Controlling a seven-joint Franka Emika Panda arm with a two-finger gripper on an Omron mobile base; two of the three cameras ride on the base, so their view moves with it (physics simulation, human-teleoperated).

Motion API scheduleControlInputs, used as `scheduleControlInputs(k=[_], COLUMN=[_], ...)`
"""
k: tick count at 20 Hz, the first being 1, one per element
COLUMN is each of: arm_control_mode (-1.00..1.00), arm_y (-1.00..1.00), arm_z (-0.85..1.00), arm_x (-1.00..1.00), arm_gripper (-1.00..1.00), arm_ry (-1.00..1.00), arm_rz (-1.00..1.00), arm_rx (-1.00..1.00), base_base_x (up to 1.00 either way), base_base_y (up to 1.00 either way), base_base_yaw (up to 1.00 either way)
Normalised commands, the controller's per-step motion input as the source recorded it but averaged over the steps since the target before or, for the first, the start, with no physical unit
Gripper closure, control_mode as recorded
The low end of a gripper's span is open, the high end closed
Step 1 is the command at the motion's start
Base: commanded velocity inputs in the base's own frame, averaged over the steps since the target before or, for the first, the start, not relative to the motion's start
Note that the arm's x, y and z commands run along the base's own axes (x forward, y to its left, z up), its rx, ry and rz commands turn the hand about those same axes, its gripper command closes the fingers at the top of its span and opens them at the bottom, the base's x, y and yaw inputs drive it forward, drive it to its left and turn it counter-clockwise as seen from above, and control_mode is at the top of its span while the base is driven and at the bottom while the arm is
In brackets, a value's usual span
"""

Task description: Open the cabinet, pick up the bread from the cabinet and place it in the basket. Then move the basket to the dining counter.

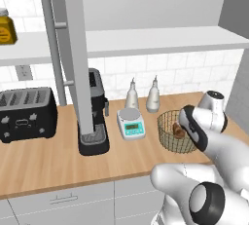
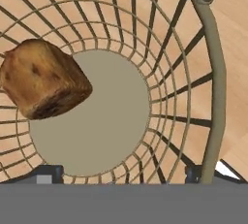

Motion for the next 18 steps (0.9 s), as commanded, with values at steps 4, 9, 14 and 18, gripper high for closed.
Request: scheduleControlInputs(k=[4, 9, 14, 18], arm_control_mode=[-1.00, -1.00, -1.00, -1.00], arm_y=[-0.06, -0.14, -0.04, 0.20], arm_z=[-0.33, -0.25, -0.52, -0.65], arm_x=[0.30, 0.14, -0.29, -0.13], arm_gripper=[-1.00, -1.00, -1.00, 1.00], arm_ry=[0.04, 0.01, 0.00, 0.00], arm_rz=[0.00, 0.00, 0.00, 0.00], arm_rx=[0.01, 0.00, 0.00, 0.00], base_base_x=[0.00, 0.00, 0.00, 0.00], base_base_y=[0.00, 0.00, 0.00, 0.00], base_base_yaw=[0.00, 0.00, 0.00, 0.00])
